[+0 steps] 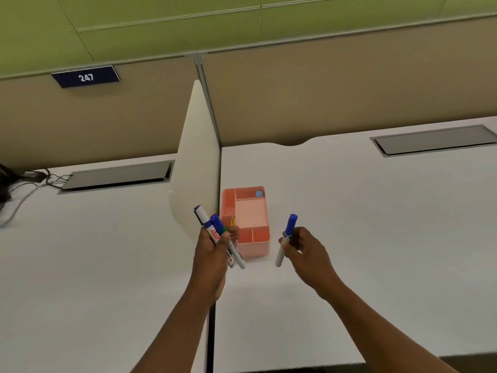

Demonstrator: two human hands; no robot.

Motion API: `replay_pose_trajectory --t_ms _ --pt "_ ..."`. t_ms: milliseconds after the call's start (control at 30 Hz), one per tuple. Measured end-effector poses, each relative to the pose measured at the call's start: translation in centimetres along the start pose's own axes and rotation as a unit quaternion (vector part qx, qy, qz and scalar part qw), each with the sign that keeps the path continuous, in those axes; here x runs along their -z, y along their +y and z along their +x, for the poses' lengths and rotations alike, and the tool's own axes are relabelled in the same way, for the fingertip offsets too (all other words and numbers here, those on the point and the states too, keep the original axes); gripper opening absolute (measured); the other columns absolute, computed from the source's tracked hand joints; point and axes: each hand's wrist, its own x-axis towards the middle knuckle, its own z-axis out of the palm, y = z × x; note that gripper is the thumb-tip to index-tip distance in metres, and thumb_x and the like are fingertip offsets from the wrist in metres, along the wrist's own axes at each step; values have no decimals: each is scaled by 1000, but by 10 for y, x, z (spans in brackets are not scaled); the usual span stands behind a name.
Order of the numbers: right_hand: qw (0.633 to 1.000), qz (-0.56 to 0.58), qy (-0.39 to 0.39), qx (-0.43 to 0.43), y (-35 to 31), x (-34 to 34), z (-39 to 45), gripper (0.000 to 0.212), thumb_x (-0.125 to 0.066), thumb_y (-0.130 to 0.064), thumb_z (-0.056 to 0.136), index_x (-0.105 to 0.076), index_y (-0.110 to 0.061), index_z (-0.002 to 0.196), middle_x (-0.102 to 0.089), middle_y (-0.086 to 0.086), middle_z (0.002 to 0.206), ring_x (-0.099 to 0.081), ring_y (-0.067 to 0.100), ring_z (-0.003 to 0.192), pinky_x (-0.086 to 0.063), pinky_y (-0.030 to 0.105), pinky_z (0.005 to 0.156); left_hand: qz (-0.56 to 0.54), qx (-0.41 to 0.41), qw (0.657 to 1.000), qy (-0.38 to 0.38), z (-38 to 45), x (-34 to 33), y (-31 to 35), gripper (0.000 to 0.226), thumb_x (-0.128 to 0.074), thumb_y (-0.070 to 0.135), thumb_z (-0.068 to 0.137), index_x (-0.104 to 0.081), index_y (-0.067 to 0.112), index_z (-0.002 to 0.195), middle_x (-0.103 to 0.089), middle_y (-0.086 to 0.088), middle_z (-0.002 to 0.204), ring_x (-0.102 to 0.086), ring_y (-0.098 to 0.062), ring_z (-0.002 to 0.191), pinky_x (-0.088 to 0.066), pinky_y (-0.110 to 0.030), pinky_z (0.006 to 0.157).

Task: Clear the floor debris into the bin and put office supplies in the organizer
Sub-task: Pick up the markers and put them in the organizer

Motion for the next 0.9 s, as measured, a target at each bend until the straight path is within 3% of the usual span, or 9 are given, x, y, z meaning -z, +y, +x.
replay_pose_trajectory --t_ms 200,300,433,500,600,667,733,800,900 --pt "998 -50 -14 32 -14 -28 87 11 -60 -22 92 -54 -28 99 -63 -20 96 -59 -10 90 -41 3 66 70 -46 995 52 82 -26 10 20 -49 24 98 -48 30 118 -69 3 106 -62 -17 110 -48 -36 97" --pt "996 -70 -26 58 -25 -44 126 15 -59 -22 93 -52 -26 106 -62 -16 96 -60 -3 87 -38 2 68 102 -51 990 83 120 -32 8 39 -51 29 98 -41 20 134 -64 6 115 -59 -13 113 -46 -38 100" --pt "990 -98 -44 86 -36 -68 172 22 -60 -21 93 -48 -23 112 -59 -12 98 -58 2 83 -38 1 58 111 -25 987 113 163 -35 -3 46 -50 30 98 -32 19 140 -61 3 122 -58 -16 115 -46 -35 98" --pt "989 -101 -47 93 -40 -79 189 23 -60 -20 93 -48 -19 113 -62 -6 99 -60 8 82 -39 5 63 128 -26 984 119 175 -34 -9 49 -48 29 99 -27 21 143 -60 5 121 -57 -16 115 -45 -34 98" --pt "990 -102 -37 96 -45 -96 211 23 -60 -20 93 -49 -14 112 -67 0 96 -64 15 81 -48 16 69 146 -24 981 129 189 -30 -20 52 -45 26 101 -19 23 147 -60 20 103 -58 -12 108 -48 -30 93" --pt "986 -129 -46 93 -46 -106 221 26 -58 -22 94 -50 -12 116 -68 3 100 -65 17 83 -51 25 77 149 -5 980 132 196 -27 -29 53 -46 26 101 -19 22 146 -60 12 108 -59 -15 107 -51 -34 91" --pt "978 -169 -78 96 -43 -115 229 24 -56 -24 96 -52 -10 115 -68 4 97 -60 13 77 -44 16 67 154 14 980 123 202 -26 -39 50 -47 29 101 -23 22 144 -58 0 116 -61 -14 101 -53 -32 84" --pt "967 -206 -118 96 -39 -121 235 21 -54 -27 96 -55 -9 108 -65 4 92 -55 11 72 -36 13 57 160 30 981 102 206 -25 -48 44 -47 30 101 -27 19 139 -60 -1 105 -63 -11 89 -55 -31 74" --pt "952 -246 -158 88 -34 -126 241 20 -54 -23 95 -58 -9 107 -66 7 99 -57 15 79 -44 23 67 196 57 977 61 209 -22 -61 39 -46 24 101 -28 15 134 -59 2 88 -61 -14 73 -53 -32 64"
